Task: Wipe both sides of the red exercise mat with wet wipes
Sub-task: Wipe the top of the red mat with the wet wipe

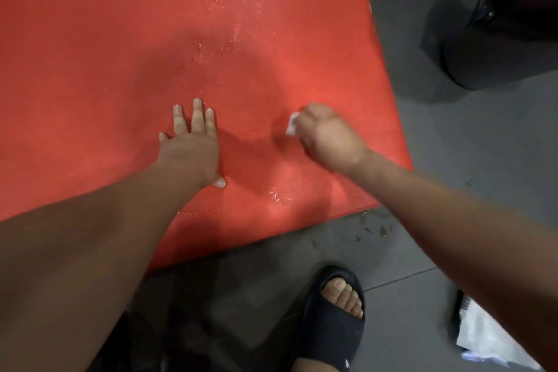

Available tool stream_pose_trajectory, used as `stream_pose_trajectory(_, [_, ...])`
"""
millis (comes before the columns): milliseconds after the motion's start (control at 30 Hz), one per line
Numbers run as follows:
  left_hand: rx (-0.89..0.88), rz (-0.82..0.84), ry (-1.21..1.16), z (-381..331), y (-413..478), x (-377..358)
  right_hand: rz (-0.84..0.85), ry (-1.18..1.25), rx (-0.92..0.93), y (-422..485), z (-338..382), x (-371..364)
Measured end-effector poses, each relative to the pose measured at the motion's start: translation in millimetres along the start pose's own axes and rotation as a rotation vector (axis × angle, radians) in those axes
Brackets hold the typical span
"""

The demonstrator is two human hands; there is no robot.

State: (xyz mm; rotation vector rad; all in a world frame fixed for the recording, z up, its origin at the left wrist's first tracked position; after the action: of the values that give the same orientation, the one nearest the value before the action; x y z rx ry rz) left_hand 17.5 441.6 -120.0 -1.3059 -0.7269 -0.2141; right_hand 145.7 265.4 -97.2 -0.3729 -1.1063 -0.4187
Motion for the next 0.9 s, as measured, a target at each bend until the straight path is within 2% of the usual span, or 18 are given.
stream_pose_trajectory(133, [0.000, -0.004, 0.012, -1, -1, 2, -0.239, -0.049, -0.464, 15, -75, 50])
stream_pose_trajectory(200, [0.000, -0.007, 0.011, -1, 0, 2, -0.238, -0.011, -0.503, 19, -65, 44])
stream_pose_trajectory(267, [0.001, -0.015, 0.000, -1, 0, 1, -0.165, 0.096, -0.320, 20, -19, 19])
stream_pose_trajectory(367, [0.001, -0.021, -0.014, 1, 1, 1, 0.062, 0.238, 0.071, -7, 67, -22])
stream_pose_trajectory(433, [0.001, -0.018, -0.016, 1, 1, 0, 0.156, 0.190, 0.216, -12, 77, -26])
stream_pose_trajectory(467, [0.004, -0.017, -0.016, 1, 1, 1, 0.163, 0.144, 0.215, -4, 67, -22])
stream_pose_trajectory(500, [0.007, -0.015, -0.016, 1, 1, 1, 0.138, 0.107, 0.152, 9, 51, -15])
stream_pose_trajectory(633, [0.012, -0.014, -0.007, 1, 1, 2, -0.180, 0.000, -0.312, 52, -20, 26])
stream_pose_trajectory(667, [0.013, -0.014, -0.002, 1, 1, 2, -0.201, -0.005, -0.381, 55, -21, 26])
stream_pose_trajectory(700, [0.013, -0.012, -0.001, 1, 2, 2, -0.191, 0.011, -0.375, 56, -12, 22])
stream_pose_trajectory(767, [0.013, -0.010, -0.004, 1, 3, 2, -0.113, 0.096, -0.184, 49, 26, 4])
stream_pose_trajectory(833, [0.015, -0.012, -0.009, 2, 4, 1, 0.046, 0.197, 0.067, 19, 71, -21])
stream_pose_trajectory(900, [0.016, -0.016, -0.011, 2, 5, 0, 0.152, 0.180, 0.245, -9, 99, -30])
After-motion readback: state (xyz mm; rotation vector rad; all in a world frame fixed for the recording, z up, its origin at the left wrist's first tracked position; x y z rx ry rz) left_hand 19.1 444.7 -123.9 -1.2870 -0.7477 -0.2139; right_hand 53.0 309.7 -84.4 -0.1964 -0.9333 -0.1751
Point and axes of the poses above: each hand's wrist, its own y-axis towards the middle knuckle, its own x-axis out of the back of the hand, z = x × y, the point moved 9 cm from there along y, towards the middle knuckle
